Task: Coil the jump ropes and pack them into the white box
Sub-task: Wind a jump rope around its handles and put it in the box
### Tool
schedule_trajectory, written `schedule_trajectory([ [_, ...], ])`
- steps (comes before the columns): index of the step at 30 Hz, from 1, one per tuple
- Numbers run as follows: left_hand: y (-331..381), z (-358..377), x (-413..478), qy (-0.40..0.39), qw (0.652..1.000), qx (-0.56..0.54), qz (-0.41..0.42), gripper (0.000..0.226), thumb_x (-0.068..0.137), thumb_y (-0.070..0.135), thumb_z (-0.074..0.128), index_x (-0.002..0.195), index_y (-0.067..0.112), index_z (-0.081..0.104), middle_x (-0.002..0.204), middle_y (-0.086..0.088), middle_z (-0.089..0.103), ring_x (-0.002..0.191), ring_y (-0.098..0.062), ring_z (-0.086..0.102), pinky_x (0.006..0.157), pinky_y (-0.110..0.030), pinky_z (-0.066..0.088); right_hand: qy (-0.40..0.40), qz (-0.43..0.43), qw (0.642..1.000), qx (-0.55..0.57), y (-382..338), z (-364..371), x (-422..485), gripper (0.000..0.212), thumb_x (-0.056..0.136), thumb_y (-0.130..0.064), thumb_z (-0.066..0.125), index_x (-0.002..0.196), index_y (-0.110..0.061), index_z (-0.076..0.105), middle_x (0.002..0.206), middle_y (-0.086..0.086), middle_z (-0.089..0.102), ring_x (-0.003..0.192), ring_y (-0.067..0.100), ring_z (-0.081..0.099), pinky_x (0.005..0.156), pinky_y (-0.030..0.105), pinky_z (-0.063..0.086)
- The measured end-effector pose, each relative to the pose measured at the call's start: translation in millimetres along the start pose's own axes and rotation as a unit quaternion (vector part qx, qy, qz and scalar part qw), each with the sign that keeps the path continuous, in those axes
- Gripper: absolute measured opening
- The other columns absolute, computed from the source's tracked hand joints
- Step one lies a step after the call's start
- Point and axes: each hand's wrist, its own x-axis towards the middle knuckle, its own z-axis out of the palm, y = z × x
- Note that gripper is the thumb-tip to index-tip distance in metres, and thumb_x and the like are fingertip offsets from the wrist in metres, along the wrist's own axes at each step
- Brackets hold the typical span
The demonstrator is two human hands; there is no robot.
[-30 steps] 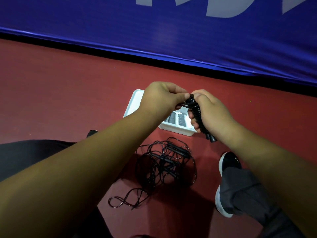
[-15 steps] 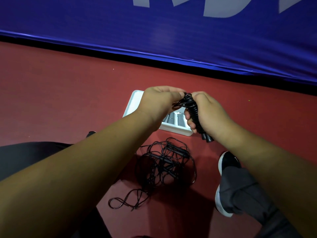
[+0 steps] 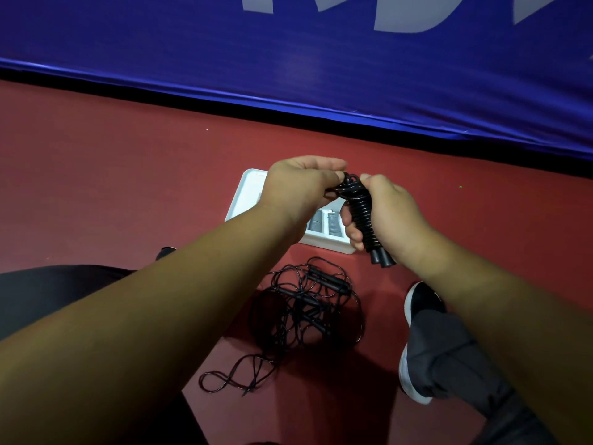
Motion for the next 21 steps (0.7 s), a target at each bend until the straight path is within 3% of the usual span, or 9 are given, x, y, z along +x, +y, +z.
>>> schedule_trajectory([
  [8, 1, 3, 2, -0.007, 0.998, 0.055, -0.002, 0.02, 0.096, -0.002, 0.066, 0.106, 0.011, 0.077, 0.1, -0.018, 0.079, 0.097, -0.031, 0.078, 0.09, -0.041, 0.064, 0.007, -0.025, 0.999, -0.042, -2, -2, -1, 0.035, 0.11, -0.033, 0.037, 0.125, -0.002, 0.048, 0.071, 0.021, 0.062, 0.046, 0.025, 0.048, 0.05, 0.035, 0.04],
  [14, 23, -17, 6, -0.126, 0.976, 0.178, 0.012, 0.01, 0.095, 0.0, 0.071, 0.097, 0.009, 0.077, 0.093, -0.016, 0.076, 0.081, -0.018, 0.07, 0.081, -0.028, 0.063, -0.035, 0.001, 0.997, -0.073, -8, -10, -2, 0.044, 0.109, -0.034, 0.038, 0.123, 0.006, 0.051, 0.076, 0.029, 0.066, 0.046, 0.027, 0.049, 0.049, 0.033, 0.041],
  [17, 29, -30, 11, -0.192, 0.956, 0.224, -0.003, 0.013, 0.091, -0.001, 0.076, 0.103, 0.003, 0.075, 0.092, -0.014, 0.075, 0.082, -0.019, 0.07, 0.088, -0.032, 0.062, -0.087, 0.011, 0.992, -0.092, -10, -13, -6, 0.039, 0.109, -0.032, 0.038, 0.115, 0.003, 0.054, 0.078, 0.032, 0.067, 0.046, 0.027, 0.048, 0.051, 0.032, 0.041],
  [21, 32, -40, 11, -0.249, 0.914, 0.321, 0.01, 0.015, 0.091, -0.005, 0.073, 0.102, 0.005, 0.072, 0.079, -0.004, 0.068, 0.07, -0.01, 0.065, 0.071, -0.023, 0.059, -0.129, 0.031, 0.979, -0.154, -12, -13, -13, 0.03, 0.109, -0.029, 0.038, 0.117, -0.003, 0.052, 0.082, 0.033, 0.071, 0.047, 0.026, 0.05, 0.049, 0.029, 0.042],
])
